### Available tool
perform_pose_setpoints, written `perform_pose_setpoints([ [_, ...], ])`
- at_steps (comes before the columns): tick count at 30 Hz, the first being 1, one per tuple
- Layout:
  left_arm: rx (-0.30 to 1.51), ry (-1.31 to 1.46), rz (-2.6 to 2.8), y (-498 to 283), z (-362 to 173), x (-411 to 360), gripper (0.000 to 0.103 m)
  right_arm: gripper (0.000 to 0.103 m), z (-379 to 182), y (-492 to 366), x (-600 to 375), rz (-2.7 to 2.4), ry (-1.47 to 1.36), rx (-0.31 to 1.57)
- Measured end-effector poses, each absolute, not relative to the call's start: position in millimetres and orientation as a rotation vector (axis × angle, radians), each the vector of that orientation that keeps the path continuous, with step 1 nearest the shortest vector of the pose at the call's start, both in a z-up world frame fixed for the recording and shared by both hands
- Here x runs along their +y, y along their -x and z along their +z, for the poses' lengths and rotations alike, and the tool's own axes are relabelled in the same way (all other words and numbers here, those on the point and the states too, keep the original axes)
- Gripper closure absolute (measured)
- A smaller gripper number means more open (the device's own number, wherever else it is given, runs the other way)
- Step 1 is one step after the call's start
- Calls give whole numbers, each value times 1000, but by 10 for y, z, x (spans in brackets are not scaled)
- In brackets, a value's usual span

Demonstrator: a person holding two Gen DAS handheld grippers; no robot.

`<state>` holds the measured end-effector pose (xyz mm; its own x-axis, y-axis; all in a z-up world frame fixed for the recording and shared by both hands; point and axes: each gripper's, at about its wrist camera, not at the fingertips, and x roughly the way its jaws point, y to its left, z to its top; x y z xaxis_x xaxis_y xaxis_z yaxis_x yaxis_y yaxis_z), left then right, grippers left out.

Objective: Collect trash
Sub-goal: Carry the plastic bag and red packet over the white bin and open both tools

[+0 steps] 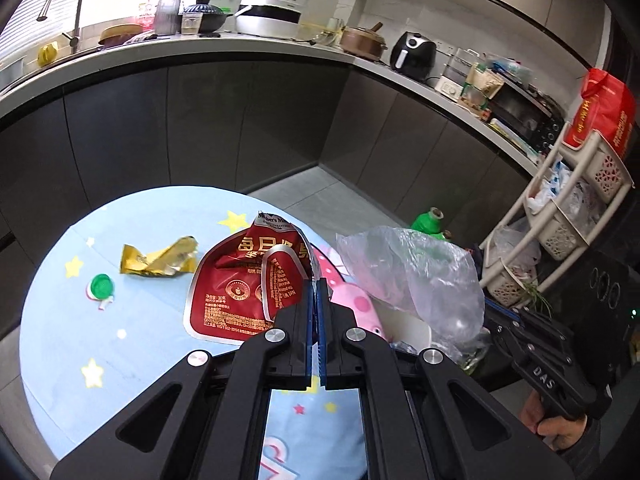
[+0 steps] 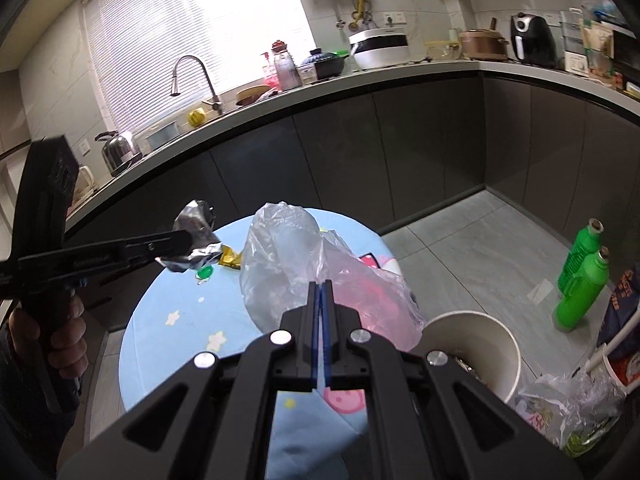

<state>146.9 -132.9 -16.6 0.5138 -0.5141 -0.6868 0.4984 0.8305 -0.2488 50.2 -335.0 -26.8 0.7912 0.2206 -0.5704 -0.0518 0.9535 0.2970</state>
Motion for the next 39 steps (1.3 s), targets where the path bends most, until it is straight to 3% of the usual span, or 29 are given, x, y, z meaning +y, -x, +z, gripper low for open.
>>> perform_pose_setpoints([
  [19, 884, -90, -716, -1248, -476, -2275, 101, 99, -839, -166, -4074, 0, -409, 709],
  [39, 997, -154, -877, -1548, -935, -3259, 101, 97, -1875, -581, -4583, -43, -543, 847],
])
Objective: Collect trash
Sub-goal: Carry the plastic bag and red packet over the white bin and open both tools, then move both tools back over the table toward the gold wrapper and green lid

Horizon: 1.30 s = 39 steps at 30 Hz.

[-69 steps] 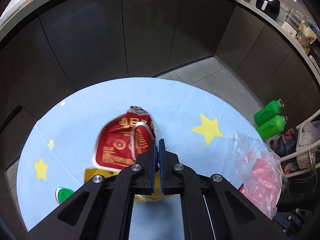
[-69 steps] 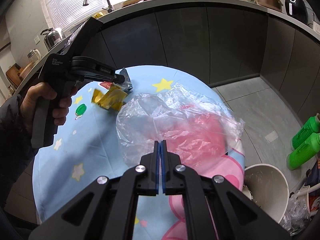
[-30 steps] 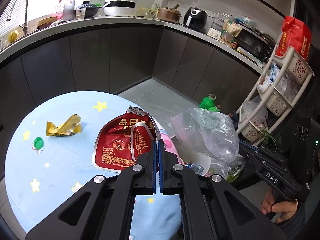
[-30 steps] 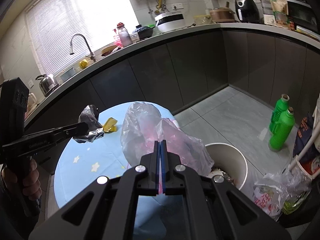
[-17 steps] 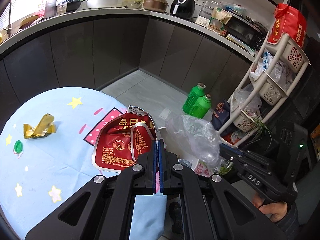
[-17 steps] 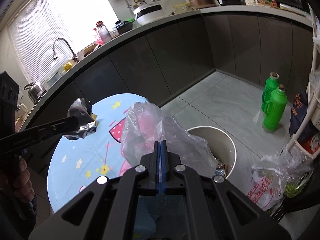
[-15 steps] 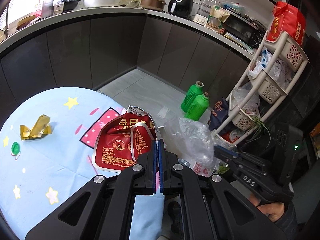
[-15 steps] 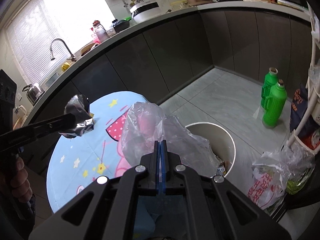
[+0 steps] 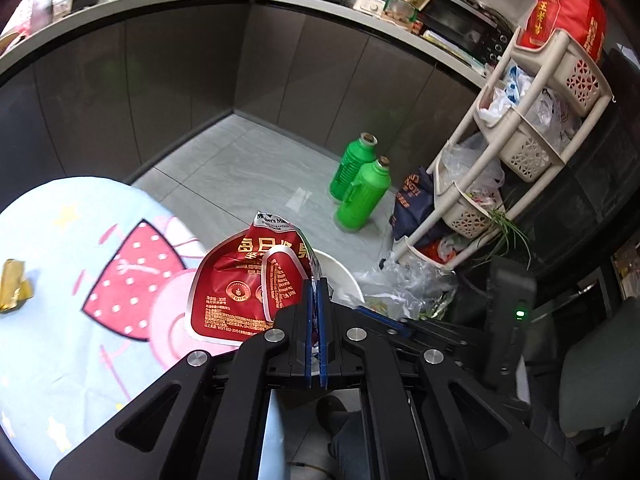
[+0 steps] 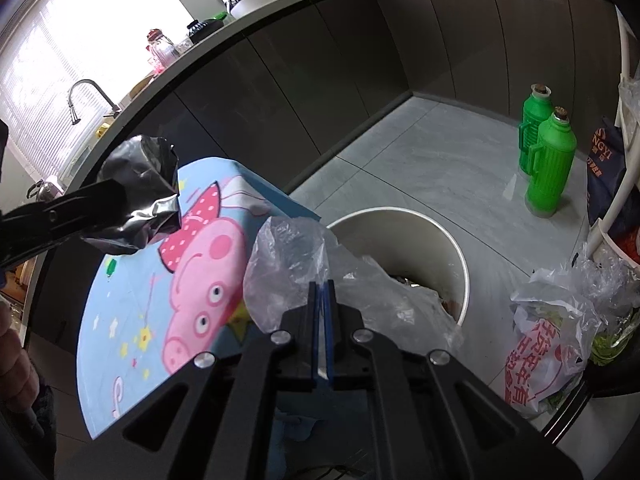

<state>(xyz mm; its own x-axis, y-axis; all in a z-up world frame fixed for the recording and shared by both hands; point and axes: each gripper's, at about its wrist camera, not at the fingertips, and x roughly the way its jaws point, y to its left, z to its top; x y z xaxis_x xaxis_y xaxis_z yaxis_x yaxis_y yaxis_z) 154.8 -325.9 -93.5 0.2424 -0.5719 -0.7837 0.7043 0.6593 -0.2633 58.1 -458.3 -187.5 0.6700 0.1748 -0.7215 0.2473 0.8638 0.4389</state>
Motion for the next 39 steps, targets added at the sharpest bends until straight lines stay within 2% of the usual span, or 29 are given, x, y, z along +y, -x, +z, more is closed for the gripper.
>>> perform_pose_setpoints([
  [2, 1015, -153, -880, -1581, -1013, -3326, 101, 97, -1969, -650, -4632, -54, -539, 855],
  [4, 1037, -152, -880, -1615, -1102, -3390, 100, 86, -2072, -713, -4671, -67, -538, 873],
  [6, 1056, -155, -884, -1636, -1182, -3445, 100, 64, -2155, -734, -4693, -75, -522, 883],
  [8, 1070, -164, -884, -1655, -1260, -3491, 100, 49, -2200, -717, -4692, -87, -489, 885],
  [15, 1099, -178, -876, -1681, -1423, -3645, 100, 46, -2329, -594, -4782, -107, -487, 905],
  [19, 1092, -179, -866, -1673, -1414, -3675, 95, 45, -2317, -573, -4806, -111, -481, 905],
  [21, 1084, -173, -858, -1667, -1383, -3652, 90, 45, -2295, -586, -4801, -110, -478, 904],
  [23, 1067, -169, -843, -1659, -1331, -3592, 78, 44, -2261, -589, -4788, -110, -485, 899],
  [25, 1049, -159, -828, -1653, -1273, -3524, 73, 41, -2211, -584, -4760, -105, -483, 891],
  [27, 1030, -144, -809, -1652, -1203, -3430, 64, 26, -2143, -585, -4720, -93, -470, 884],
  [28, 1017, -137, -790, -1649, -1170, -3380, 51, 21, -2098, -580, -4692, -83, -464, 877],
  [29, 997, -128, -766, -1639, -1133, -3321, 40, 9, -2055, -579, -4668, -77, -460, 871],
  [30, 979, -120, -751, -1617, -1102, -3273, 37, 3, -2006, -572, -4638, -70, -452, 864],
  [34, 941, -94, -683, -1569, -987, -3008, 15, 3, -1812, -569, -4505, -46, -428, 859],
  [37, 926, -66, -631, -1525, -913, -2750, 9, 3, -1656, -574, -4373, -27, -408, 844],
  [39, 917, -50, -592, -1511, -866, -2572, 9, 3, -1540, -591, -4275, -10, -392, 835],
])
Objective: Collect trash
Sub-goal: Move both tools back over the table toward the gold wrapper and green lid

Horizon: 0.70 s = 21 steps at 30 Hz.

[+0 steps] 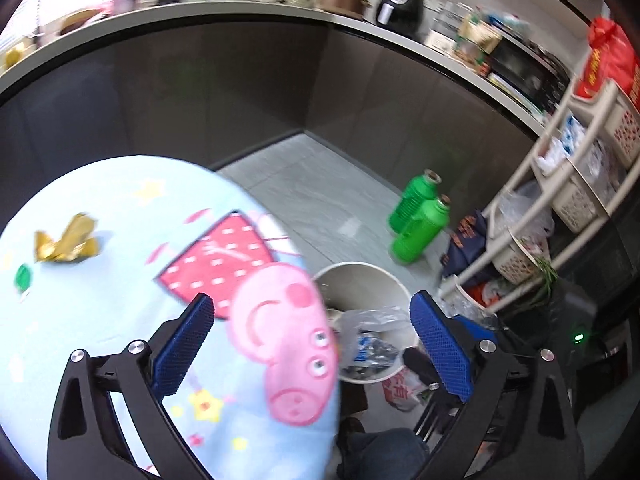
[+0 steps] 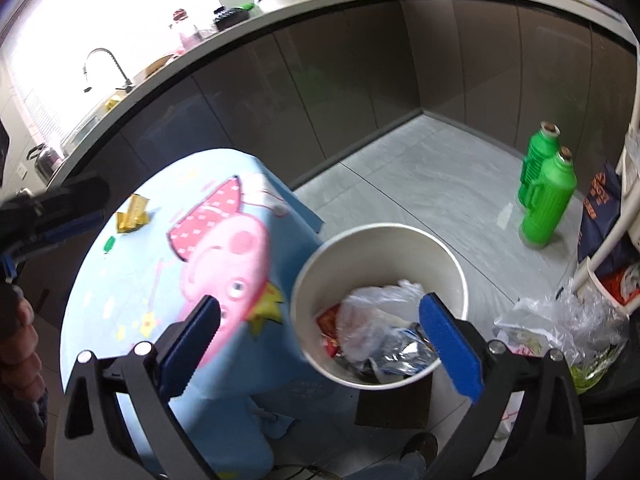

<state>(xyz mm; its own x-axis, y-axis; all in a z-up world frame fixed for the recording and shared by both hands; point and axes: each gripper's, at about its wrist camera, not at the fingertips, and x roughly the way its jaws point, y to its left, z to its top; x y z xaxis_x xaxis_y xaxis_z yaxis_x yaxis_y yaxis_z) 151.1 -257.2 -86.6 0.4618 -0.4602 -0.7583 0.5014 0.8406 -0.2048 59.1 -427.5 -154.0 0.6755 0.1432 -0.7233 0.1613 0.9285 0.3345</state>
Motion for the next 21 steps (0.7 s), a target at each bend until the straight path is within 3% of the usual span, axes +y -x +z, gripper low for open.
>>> perform_pose_setpoints([
  [11, 897, 85, -345, -1656, -664, -1161, 8, 3, -1055, -832, -3484, 143, -277, 811],
  [21, 908, 89, -165, -2023, -791, 23, 9, 3, -806, -1564, -2445, 399, -150, 827],
])
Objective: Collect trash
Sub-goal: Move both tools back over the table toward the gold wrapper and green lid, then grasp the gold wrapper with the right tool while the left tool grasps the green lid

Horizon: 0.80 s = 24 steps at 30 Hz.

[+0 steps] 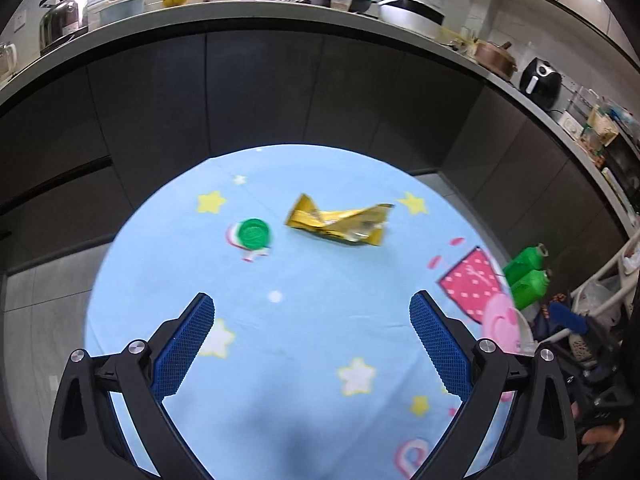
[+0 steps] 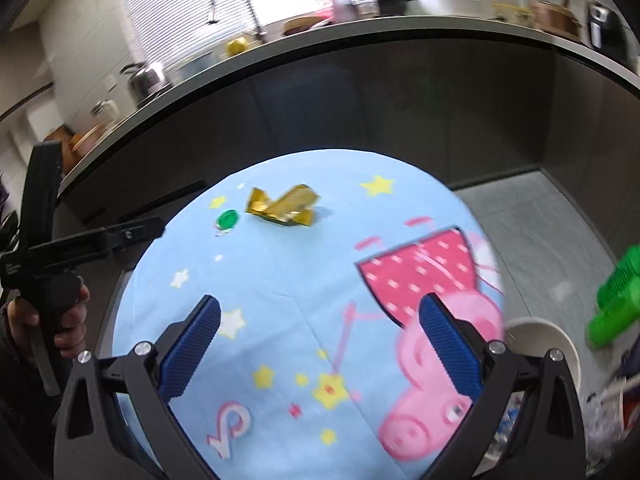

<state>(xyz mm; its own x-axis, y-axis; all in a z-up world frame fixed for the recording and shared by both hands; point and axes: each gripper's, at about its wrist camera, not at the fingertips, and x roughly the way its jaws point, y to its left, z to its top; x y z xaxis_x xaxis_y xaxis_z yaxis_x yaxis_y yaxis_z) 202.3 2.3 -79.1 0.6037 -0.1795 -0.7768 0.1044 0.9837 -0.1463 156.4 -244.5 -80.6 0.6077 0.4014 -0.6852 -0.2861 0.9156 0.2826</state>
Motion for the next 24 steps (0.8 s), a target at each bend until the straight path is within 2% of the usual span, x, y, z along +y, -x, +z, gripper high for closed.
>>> perform_pose_setpoints([
  [9, 927, -39, -144, -2380, -1054, 387, 12, 3, -935, -2568, -1559, 541, 40, 860],
  [17, 975, -59, -185, -2683, -1236, 482, 26, 3, -1226, -3222, -1280, 594, 83, 916],
  [24, 1006, -65, -224, -2877, -1395, 414, 36, 4, -1473, -3410, -1328, 635, 53, 991],
])
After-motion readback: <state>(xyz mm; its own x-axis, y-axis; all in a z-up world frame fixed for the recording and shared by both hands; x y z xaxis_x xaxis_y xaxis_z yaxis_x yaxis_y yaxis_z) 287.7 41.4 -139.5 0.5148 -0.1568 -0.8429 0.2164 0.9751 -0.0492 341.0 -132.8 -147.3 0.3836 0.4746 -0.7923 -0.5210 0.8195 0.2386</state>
